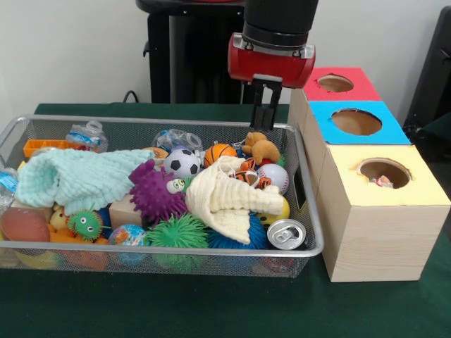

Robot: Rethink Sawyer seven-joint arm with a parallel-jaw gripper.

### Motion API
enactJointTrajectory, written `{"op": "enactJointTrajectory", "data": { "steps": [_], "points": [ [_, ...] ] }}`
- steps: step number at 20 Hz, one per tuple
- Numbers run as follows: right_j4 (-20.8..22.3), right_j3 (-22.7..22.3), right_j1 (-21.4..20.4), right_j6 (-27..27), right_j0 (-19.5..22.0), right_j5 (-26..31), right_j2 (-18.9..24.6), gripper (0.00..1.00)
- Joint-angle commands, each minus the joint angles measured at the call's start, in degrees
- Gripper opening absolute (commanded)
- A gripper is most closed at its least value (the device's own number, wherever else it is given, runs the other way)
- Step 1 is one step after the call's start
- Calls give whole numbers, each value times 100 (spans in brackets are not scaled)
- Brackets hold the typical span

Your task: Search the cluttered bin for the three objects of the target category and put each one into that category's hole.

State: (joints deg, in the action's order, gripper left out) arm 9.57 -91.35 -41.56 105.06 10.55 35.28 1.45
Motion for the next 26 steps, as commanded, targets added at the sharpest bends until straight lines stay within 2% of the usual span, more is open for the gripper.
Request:
{"op": "enactJointTrajectory", "data": {
  "steps": [1,6,10,14,20,26],
  "points": [
    [258,-964,-78,-370,366,-376,704,0],
    [343,-972,8,-326,424,-490,768,0],
    [502,-877,570,-181,511,-1007,794,0],
    [694,-702,1006,203,340,-1598,606,0],
    [501,-402,1542,942,-203,-2221,147,0],
    [200,-165,1952,1009,-386,-2508,-39,0]
  ]
}}
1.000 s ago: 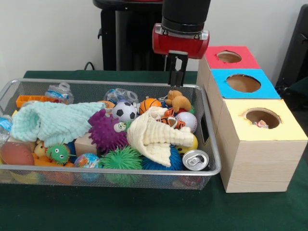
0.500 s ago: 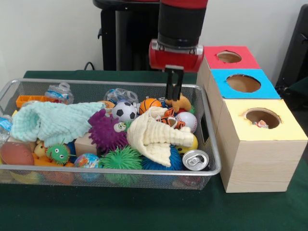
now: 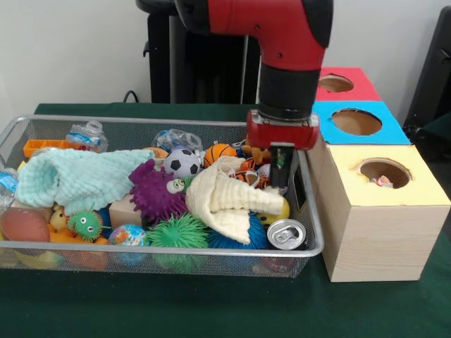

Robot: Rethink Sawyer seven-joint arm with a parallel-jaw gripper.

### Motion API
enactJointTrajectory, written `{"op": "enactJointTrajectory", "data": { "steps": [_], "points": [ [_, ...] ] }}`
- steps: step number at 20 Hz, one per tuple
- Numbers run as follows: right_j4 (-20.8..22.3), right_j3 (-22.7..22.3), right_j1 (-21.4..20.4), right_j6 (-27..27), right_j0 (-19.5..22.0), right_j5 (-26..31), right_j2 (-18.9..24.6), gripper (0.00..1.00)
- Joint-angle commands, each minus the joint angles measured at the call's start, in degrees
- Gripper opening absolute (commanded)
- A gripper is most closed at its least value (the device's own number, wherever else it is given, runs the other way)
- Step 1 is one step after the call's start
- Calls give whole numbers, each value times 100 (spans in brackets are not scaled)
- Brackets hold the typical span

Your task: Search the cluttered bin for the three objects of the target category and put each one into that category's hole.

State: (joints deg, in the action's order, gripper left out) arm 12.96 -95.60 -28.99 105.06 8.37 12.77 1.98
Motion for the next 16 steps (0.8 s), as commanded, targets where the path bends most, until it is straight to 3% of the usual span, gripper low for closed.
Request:
{"op": "enactJointTrajectory", "data": {
  "steps": [1,4,10,16],
  "points": [
    [-156,259,759,994,-124,-315,-65,0],
    [-98,220,862,842,57,-426,10,0],
    [312,-126,533,215,703,-201,205,0],
    [763,-149,241,-522,1416,170,457,0]
  ]
}}
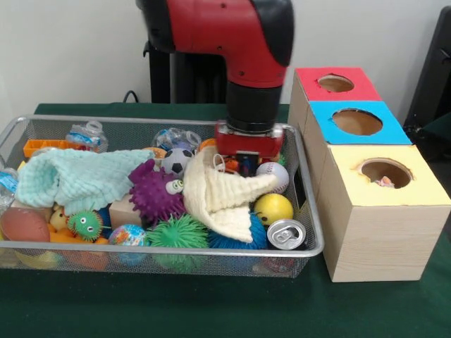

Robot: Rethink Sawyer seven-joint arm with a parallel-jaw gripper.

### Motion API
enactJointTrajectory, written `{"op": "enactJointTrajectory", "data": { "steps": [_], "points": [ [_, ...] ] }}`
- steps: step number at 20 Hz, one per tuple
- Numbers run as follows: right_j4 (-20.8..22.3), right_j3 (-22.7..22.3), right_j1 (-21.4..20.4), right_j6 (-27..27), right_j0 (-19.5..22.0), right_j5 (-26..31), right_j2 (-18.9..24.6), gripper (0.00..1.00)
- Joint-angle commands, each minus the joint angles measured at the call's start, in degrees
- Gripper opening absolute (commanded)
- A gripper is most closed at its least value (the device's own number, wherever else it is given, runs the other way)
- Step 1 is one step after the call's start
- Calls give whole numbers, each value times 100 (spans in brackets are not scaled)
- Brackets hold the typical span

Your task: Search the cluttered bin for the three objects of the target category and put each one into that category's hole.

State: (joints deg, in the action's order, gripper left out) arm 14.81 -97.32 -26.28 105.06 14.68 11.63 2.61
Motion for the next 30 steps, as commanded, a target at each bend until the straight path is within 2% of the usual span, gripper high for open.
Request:
{"op": "enactJointTrajectory", "data": {
  "steps": [1,6,12,21,25,30],
  "points": [
    [648,34,-102,-637,918,388,442,0],
    [996,198,-258,-919,1344,660,664,0],
    [1271,306,-364,-882,1509,790,786,0],
    [1460,225,-366,-303,1249,586,574,0],
    [1498,337,-380,-595,1388,797,739,0],
    [1553,607,-248,-1433,1821,1351,1331,0]
  ]
}}
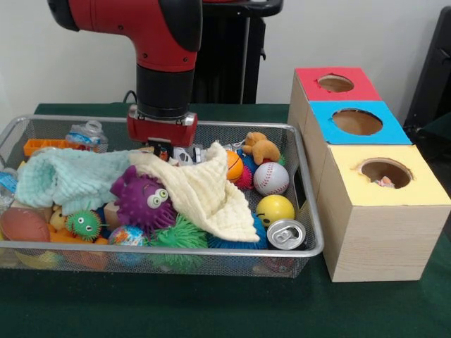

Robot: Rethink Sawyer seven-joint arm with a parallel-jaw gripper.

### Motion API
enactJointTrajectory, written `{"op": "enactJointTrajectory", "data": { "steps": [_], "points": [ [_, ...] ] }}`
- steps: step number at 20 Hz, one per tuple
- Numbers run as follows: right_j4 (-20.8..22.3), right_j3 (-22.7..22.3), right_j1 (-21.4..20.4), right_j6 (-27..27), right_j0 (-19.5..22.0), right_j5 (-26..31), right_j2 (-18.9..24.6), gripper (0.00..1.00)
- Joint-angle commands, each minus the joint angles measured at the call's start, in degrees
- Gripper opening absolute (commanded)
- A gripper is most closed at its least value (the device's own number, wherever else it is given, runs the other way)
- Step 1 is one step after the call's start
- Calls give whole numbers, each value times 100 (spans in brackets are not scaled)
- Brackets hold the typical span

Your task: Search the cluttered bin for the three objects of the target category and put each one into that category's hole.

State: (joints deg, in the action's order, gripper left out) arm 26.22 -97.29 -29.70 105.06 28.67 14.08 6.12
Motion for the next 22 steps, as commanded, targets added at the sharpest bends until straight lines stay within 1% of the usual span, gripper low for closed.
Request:
{"op": "enactJointTrajectory", "data": {
  "steps": [1,5,6,8,10,11,13,14,16,19,22],
  "points": [
    [407,646,132,-1552,511,1238,1084,0],
    [436,723,243,-1726,771,1533,1356,0],
    [423,672,214,-1734,850,1607,1425,0],
    [363,448,-96,-1691,942,1801,1517,0],
    [242,437,-369,-1817,1023,2296,1645,0],
    [182,516,-437,-1934,1072,2592,1727,0],
    [182,661,-504,-2138,1194,2880,1910,0],
    [142,816,-510,-2272,1244,3200,1983,0],
    [141,1107,-464,-2493,1332,3636,2143,0],
    [196,1532,-300,-2755,1422,4113,2345,0],
    [259,1974,-6,-3089,1530,4501,2584,0]
  ]
}}
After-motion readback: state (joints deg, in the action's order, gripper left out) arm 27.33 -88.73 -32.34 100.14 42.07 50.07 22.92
